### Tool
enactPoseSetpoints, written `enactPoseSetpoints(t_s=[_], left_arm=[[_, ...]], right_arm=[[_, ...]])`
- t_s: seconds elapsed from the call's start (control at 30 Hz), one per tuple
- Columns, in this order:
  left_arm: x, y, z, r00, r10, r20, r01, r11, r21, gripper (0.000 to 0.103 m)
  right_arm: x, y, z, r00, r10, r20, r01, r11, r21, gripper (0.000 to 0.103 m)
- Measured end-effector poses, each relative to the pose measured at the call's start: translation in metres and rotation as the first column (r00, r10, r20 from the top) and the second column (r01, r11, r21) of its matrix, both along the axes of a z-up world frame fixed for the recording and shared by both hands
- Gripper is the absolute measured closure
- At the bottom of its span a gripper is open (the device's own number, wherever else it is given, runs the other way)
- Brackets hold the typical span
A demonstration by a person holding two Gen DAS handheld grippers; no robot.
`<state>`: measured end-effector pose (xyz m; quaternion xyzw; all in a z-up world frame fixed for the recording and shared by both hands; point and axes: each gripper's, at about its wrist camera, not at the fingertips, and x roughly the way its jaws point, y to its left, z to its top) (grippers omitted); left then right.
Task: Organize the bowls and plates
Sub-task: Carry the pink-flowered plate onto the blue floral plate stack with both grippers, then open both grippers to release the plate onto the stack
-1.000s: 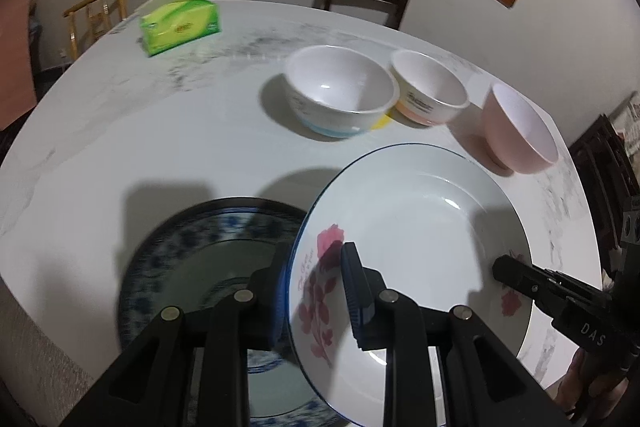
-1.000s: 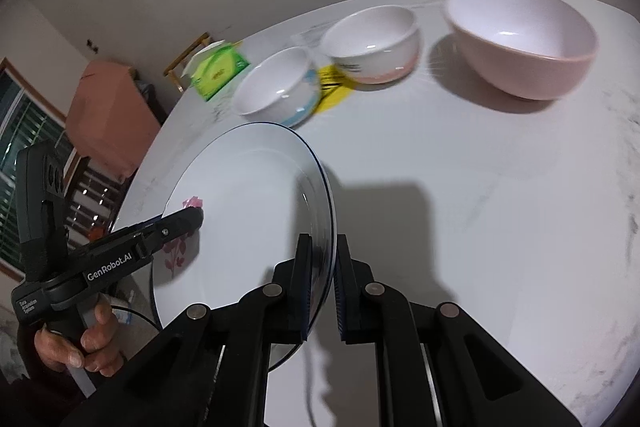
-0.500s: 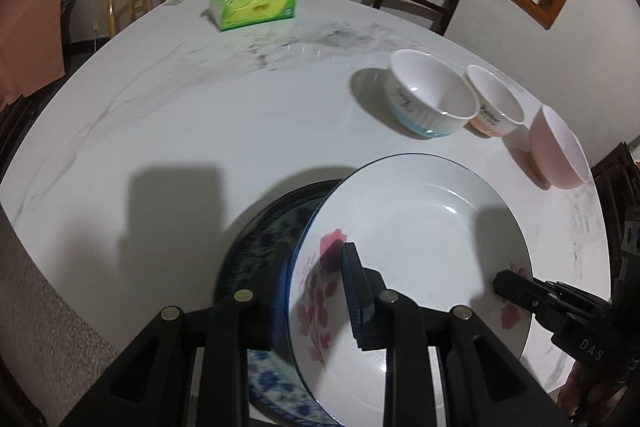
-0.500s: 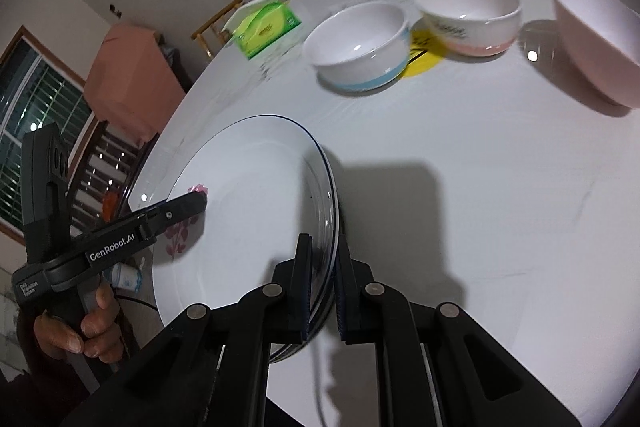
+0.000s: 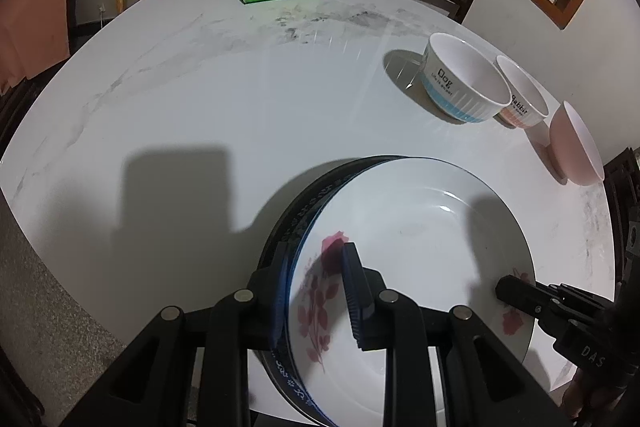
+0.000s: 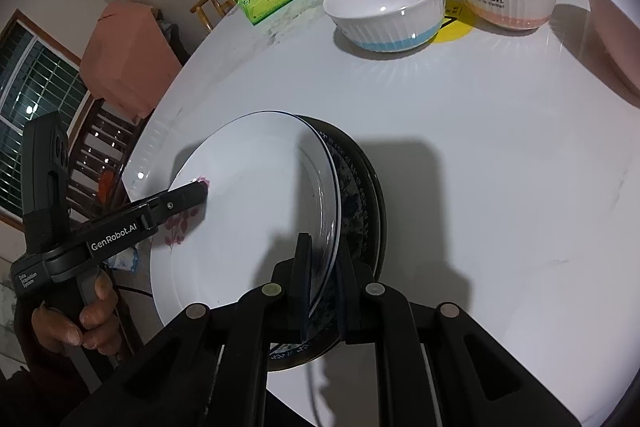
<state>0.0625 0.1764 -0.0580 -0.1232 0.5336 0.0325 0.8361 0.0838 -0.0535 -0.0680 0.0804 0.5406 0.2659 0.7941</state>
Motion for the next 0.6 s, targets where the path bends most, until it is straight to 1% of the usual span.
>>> enactPoseSetpoints(t_s=[0.2,0.33,0.43,0.6], left_arm=[[0.002,0.0,-0.003,1.0,-0.007,-0.002,0.007,1.0,0.006,0.078],[0.004,-0.003,-0.005,1.0,-0.017,-0.01,0.017,1.0,0.005,0.078],[0.004,-0.005,-0.005,1.0,-0.023,-0.008,0.024,1.0,0.02,0.078],[0.004,-0.005,-0.005,1.0,-0.017,-0.011,0.017,1.0,0.017,0.078]], right_arm=[[0.003,0.003,-0.003,1.0,0.0,-0.012,0.0,1.0,-0.013,0.091],[0.003,0.006,-0.004,1.0,-0.001,-0.004,0.001,0.999,-0.048,0.09],[0.001,0.007,-0.003,1.0,0.005,0.011,-0.005,0.998,-0.06,0.089],[-0.002,0.012,-0.001,0.999,0.024,0.037,-0.02,0.995,-0.1,0.087]])
